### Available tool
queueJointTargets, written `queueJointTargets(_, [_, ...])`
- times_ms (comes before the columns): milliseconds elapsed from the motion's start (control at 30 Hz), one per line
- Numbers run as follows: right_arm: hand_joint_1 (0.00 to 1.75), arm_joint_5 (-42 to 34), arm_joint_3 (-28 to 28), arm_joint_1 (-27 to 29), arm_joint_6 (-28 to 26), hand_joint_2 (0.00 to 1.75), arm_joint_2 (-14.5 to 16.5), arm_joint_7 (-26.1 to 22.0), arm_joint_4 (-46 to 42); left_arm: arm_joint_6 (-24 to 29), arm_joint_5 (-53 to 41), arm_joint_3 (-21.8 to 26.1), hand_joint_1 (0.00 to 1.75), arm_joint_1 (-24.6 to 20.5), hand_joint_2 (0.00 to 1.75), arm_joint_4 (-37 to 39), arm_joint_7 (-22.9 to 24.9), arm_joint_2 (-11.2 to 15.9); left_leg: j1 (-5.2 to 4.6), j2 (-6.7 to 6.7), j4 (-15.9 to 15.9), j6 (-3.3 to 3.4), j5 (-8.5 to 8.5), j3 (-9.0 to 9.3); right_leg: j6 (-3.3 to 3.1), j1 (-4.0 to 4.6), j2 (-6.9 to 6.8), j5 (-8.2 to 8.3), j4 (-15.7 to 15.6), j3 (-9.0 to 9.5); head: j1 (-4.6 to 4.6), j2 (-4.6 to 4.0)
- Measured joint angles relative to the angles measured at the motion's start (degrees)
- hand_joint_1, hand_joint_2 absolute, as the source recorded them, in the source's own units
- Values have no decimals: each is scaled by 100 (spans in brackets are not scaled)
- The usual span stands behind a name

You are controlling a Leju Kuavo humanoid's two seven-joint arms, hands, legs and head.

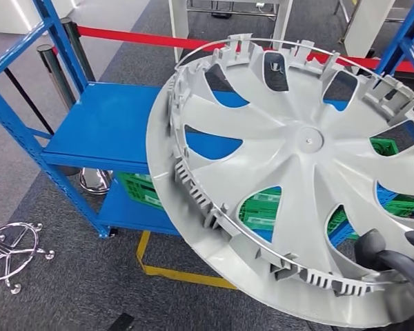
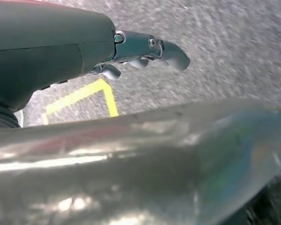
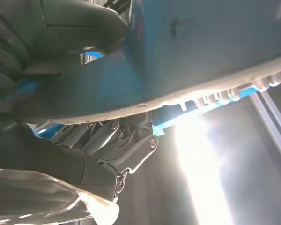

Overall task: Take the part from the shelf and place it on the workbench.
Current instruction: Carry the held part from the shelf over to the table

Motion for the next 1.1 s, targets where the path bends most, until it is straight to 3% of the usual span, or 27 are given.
queueJointTargets(67, [175,-1,-31,1,0,175,1,-8,-28,-2,-13,-8,0,-13,0,-1,11,2,-4,8,3,44,127,-161,25,2,13,-569,680,-184,9,0])
queueJointTargets(100, [175,-1,-42,2,0,175,2,-9,-36,-3,-21,-11,0,-14,0,-1,13,1,-9,10,10,46,186,-241,34,3,14,-728,1033,-233,9,0])
queueJointTargets(133, [175,-2,-50,3,0,175,2,-9,-40,-3,-28,-13,0,-13,0,-1,14,-2,-12,12,21,45,242,-321,40,5,14,-752,1266,-226,8,0])
queueJointTargets(167, [175,-2,-56,4,0,175,3,-8,-45,-3,-34,-14,0,-13,0,-1,15,-4,-13,14,35,40,293,-402,41,6,14,-653,1309,-132,9,0])
queueJointTargets(200, [175,-3,-61,4,0,175,5,-9,-50,-3,-37,-15,0,-13,0,-1,15,-6,-12,15,55,32,339,-480,36,6,14,-492,1134,66,8,0])
queueJointTargets(267, [175,-3,-72,1,0,175,13,-10,-69,-3,-38,-15,0,-15,0,-1,15,-9,-18,9,118,-1,411,-607,21,9,22,-322,319,706,10,0])
queueJointTargets(333, [175,-1,-91,0,0,175,26,-11,-100,-3,-44,-16,0,-14,0,-1,15,-8,-29,2,178,-51,480,-682,-4,21,39,-419,-369,1168,8,0])
queueJointTargets(367, [175,1,-102,1,0,175,33,-12,-115,-2,-49,-17,0,-14,0,-1,15,-7,-29,1,191,-82,520,-711,-20,35,46,-470,-497,1238,8,0])
queueJointTargets(433, [175,3,-133,1,0,175,55,-20,-147,0,-63,-17,0,-15,0,-1,15,-1,-16,-1,220,-146,549,-757,-99,38,29,-414,-519,1168,11,0])
queueJointTargets(467, [175,4,-150,-1,-1,175,67,-27,-164,1,-74,-18,0,-17,0,-1,15,4,-8,0,304,-178,448,-804,-158,35,14,-364,-525,1129,5,0])
queueJointTargets(533, [175,4,-181,1,-2,175,92,-37,-199,1,-101,-22,0,-26,0,-1,15,11,23,4,772,-237,-7,-964,-261,28,-26,-244,-530,1020,-10,0])
queueJointTargets(600, [175,-3,-204,12,-2,175,108,-40,-225,-4,-122,-30,0,-40,0,-1,16,4,66,5,1493,-289,-452,-1138,-295,50,-48,-140,-490,862,-26,0])
queueJointTargets(633, [175,-9,-213,20,-2,175,113,-41,-232,-9,-133,-38,0,-46,0,-1,19,0,86,5,1726,-309,-533,-1153,-297,59,-58,-93,-462,771,-26,0])
queueJointTargets(667, [175,-14,-223,31,-2,175,116,-37,-233,-14,-149,-47,0,-52,0,-1,22,-4,104,5,1771,-322,-503,-1080,-290,65,-64,-47,-429,676,-26,0])
queueJointTargets(733, [175,-19,-252,66,-2,175,126,-28,-238,-30,-181,-70,0,-70,0,-1,27,-8,128,6,1262,-328,-240,-656,-261,66,-68,39,-359,493,-28,0])
queueJointTargets(800, [175,-20,-280,103,-2,175,140,-19,-261,-50,-211,-97,0,-104,0,-2,29,-9,124,4,507,-299,-127,-176,-201,69,-70,124,-306,357,-25,0])
queueJointTargets(833, [175,-20,-292,114,-2,175,145,-16,-273,-58,-222,-108,0,-118,0,-2,31,-10,109,1,277,-275,-125,-52,-165,68,-73,167,-296,321,-23,0])
queueJointTargets(933, [175,-23,-328,128,-2,175,151,-13,-297,-78,-239,-121,0,-128,0,-3,34,-16,62,6,129,-165,-27,-95,-43,33,-71,289,-312,268,-39,0])
queueJointTargets(967, [175,-25,-350,136,-2,175,152,-14,-306,-81,-247,-126,0,-134,0,-3,43,-17,61,16,107,-116,39,-146,-11,20,-55,223,-272,224,-41,0])
queueJointTargets(1000, [175,-26,-376,144,-2,175,153,-9,-315,-79,-263,-132,0,-143,0,-3,61,-16,67,26,84,-66,113,-208,12,14,-35,46,-145,153,-33,0])
queueJointTargets(1100, [175,-32,-461,156,-2,175,154,38,-330,-50,-315,-153,0,-173,0,-12,117,-4,62,36,76,6,334,-471,41,13,10,-769,810,-129,-4,0])
